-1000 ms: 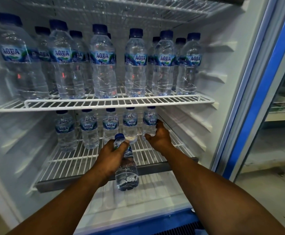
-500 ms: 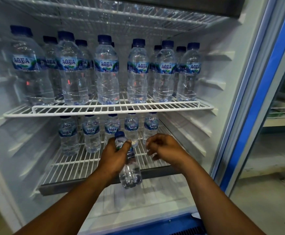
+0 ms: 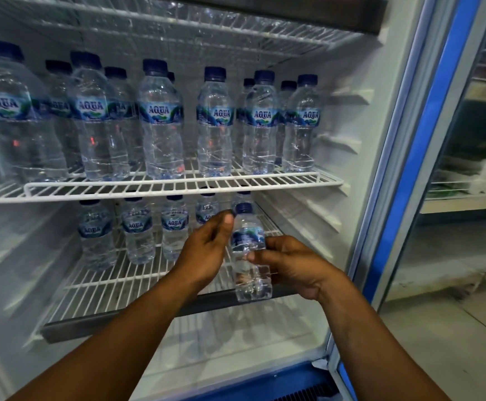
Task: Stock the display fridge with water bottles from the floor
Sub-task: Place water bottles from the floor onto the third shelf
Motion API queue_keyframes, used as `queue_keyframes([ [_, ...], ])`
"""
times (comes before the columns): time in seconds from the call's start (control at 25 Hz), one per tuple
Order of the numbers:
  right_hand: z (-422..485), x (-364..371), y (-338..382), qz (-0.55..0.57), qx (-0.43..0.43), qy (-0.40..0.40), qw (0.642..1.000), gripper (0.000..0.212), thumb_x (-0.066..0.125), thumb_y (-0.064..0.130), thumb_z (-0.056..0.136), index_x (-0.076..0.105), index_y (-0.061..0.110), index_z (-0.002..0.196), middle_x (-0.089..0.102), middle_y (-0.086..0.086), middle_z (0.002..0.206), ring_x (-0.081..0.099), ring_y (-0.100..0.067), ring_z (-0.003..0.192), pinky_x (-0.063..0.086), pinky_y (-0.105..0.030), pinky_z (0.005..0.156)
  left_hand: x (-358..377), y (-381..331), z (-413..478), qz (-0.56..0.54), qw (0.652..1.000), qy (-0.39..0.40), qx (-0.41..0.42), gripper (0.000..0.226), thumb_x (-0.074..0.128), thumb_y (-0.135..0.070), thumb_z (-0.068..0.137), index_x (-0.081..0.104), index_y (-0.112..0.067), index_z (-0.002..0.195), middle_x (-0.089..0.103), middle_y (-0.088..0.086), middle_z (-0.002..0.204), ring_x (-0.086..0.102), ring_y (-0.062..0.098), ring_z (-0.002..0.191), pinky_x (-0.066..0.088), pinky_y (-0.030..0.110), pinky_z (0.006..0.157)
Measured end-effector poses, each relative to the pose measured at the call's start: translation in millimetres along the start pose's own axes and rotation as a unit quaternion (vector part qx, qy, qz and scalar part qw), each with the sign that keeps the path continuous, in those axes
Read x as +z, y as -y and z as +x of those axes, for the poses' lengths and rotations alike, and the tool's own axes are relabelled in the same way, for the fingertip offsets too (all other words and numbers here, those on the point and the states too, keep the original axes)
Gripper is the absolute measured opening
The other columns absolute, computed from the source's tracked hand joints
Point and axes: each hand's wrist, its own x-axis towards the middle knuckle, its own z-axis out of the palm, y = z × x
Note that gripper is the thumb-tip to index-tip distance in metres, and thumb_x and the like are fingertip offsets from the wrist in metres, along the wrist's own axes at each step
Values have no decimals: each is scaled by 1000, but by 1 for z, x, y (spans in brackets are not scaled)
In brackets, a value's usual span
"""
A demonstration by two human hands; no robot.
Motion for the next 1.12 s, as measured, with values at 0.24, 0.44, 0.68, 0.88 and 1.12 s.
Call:
queue_keyframes([
  [0.24,45,-32,-8,-99,-76,-295,947,43,78,13,80,62,15,120,72,1,110,69,-19,99,57,-35,86,-35,60,0,399,917,-18,-8,48,57,-42,94,52,-25,138,50,9,139,57,28,116,45,35,98],
  [0.44,84,-38,-25,-181,-79,-343,918,53,79,14,80,55,16,127,64,-3,126,62,-23,115,51,-38,99,-33,73,-6,405,914,-13,-15,48,60,-41,92,54,-23,137,52,7,136,56,27,118,44,34,97],
  [0.68,96,-41,-38,-194,-101,-359,907,53,79,19,82,55,17,129,63,-3,127,60,-24,116,48,-32,95,-31,76,-6,412,911,-27,-17,46,58,-43,92,56,-24,134,55,4,133,57,25,115,45,31,93],
  [0.88,93,-40,-43,-234,-89,-343,906,57,80,17,78,54,19,129,64,-2,127,62,-23,114,48,-27,90,-30,76,-5,406,913,-23,-20,46,58,-44,92,56,-25,133,54,2,133,57,23,115,46,32,92],
  [1.12,106,-45,-46,-251,-99,-323,907,63,79,15,81,47,14,135,59,-7,134,57,-25,122,43,-26,95,-29,79,-5,416,909,-28,-16,43,56,-45,92,56,-27,131,55,1,130,57,23,113,47,33,93],
])
